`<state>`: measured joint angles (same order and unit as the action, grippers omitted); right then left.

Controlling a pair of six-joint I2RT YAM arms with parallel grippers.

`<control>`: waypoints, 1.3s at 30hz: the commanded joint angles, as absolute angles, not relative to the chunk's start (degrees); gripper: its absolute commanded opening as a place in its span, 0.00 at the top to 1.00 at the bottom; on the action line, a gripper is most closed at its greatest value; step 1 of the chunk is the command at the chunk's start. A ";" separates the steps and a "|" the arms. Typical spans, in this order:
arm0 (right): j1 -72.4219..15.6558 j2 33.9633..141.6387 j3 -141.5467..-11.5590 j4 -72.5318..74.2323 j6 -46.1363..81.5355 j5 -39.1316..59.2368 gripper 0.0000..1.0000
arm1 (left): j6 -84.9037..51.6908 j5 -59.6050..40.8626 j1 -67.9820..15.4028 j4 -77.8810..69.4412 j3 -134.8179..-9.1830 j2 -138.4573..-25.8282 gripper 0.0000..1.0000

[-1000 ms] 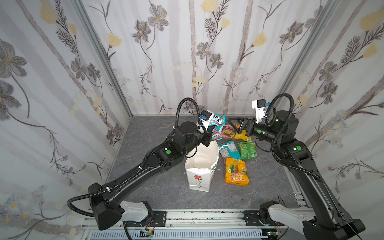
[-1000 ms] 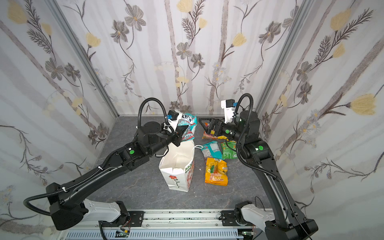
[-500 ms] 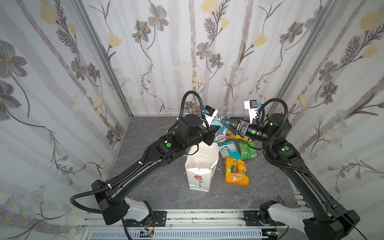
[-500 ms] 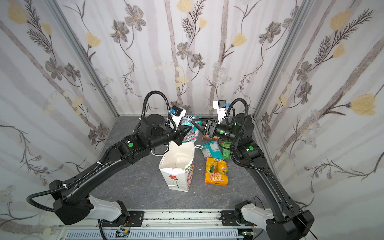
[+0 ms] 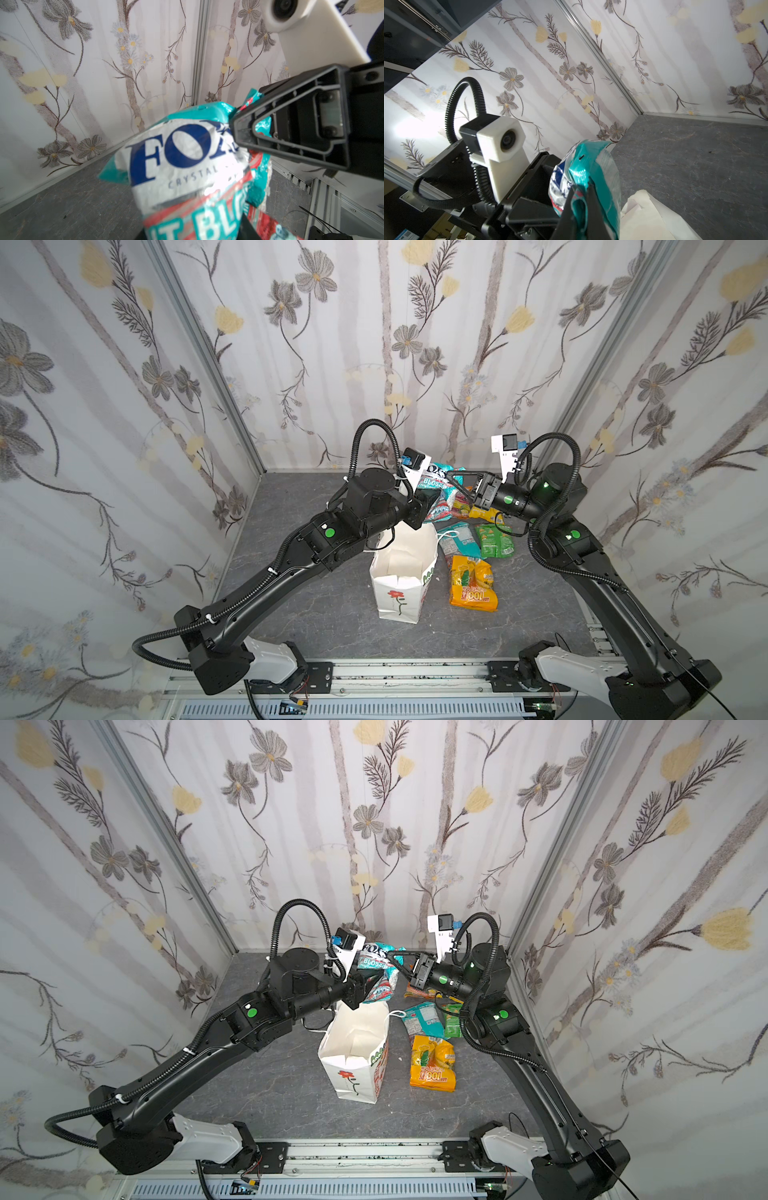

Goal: Take the snacks out of the paper bag
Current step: 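Grasp the Mint Blossom pack with the right gripper and open the left gripper, then lower the pack beside the other packs with the right gripper while the left draws back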

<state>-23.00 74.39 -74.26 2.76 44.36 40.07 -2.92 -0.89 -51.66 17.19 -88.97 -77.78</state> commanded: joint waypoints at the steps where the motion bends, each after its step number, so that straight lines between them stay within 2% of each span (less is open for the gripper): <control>1: -21.66 74.18 -77.26 6.31 45.33 37.92 1.00 | -1.58 -0.75 -51.66 16.41 -88.39 -75.80 0.50; 11: -9.17 71.74 -79.96 4.48 47.47 36.90 1.00 | -1.77 -5.95 -51.68 20.18 -85.34 -66.09 0.21; 19: 8.41 64.63 -67.35 4.02 49.83 34.09 1.00 | -1.69 -2.35 -51.71 29.01 -81.24 -58.02 0.01; 27: 21.37 58.88 -47.82 4.19 48.80 27.42 1.00 | -2.97 -0.67 -51.71 32.27 -76.81 -52.89 0.00; 34: 23.35 55.43 -29.63 7.83 48.60 24.70 1.00 | -4.70 0.88 -51.69 32.49 -72.77 -50.17 0.00; 39: 23.58 55.28 -22.84 9.49 48.00 24.71 1.00 | -5.71 0.10 -51.70 32.21 -71.28 -49.82 0.00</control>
